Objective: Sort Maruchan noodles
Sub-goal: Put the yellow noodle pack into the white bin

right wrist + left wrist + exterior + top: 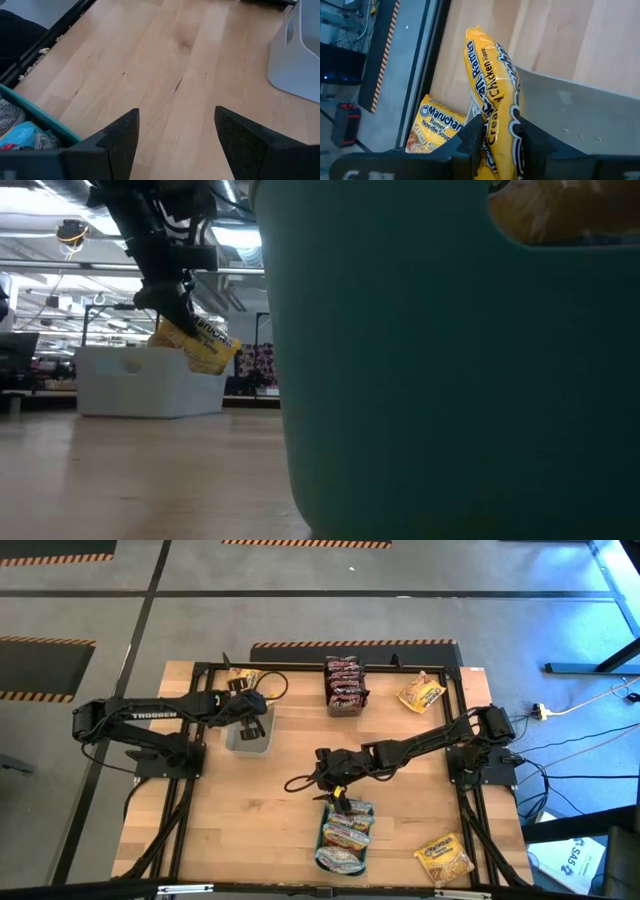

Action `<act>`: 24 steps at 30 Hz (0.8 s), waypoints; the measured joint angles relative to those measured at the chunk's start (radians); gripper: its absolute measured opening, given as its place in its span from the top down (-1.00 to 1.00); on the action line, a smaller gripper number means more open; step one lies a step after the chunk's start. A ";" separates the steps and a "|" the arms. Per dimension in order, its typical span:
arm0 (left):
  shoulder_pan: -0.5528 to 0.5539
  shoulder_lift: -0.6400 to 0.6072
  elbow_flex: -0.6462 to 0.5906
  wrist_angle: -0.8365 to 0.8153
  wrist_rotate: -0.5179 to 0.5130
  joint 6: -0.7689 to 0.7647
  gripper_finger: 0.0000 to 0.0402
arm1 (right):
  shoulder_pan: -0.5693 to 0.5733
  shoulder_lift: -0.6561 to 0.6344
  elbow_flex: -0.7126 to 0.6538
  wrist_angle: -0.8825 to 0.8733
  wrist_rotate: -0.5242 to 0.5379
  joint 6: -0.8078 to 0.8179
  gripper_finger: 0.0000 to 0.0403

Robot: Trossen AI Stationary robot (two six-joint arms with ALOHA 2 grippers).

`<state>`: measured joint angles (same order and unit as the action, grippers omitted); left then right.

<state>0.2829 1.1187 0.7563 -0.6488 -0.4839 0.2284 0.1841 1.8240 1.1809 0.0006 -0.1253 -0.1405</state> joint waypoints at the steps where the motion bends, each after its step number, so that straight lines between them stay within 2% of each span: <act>1: 0.004 0.000 0.000 0.000 0.002 0.010 0.53 | 0.000 0.000 0.000 0.000 0.000 0.002 -0.21; 9: 0.082 0.000 -0.016 0.004 -0.013 0.020 0.32 | 0.000 0.000 0.000 0.001 -0.006 0.014 -0.21; 14: 0.125 0.000 -0.040 0.002 -0.012 -0.033 0.29 | 0.000 0.000 0.000 0.002 -0.038 0.031 -0.21; 17: 0.122 0.000 -0.026 0.001 0.031 -0.076 0.30 | 0.000 0.000 0.000 0.002 -0.050 0.031 -0.21; 21: 0.122 0.000 0.056 -0.062 0.046 -0.235 0.30 | 0.000 0.000 0.000 0.002 -0.050 0.031 -0.21; 24: 0.139 0.000 0.125 -0.155 0.113 -0.393 0.30 | 0.000 0.000 0.000 0.005 -0.050 0.031 -0.21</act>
<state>0.4215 1.1183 0.8811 -0.8042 -0.3710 -0.1642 0.1837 1.8240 1.1812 0.0060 -0.1757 -0.1093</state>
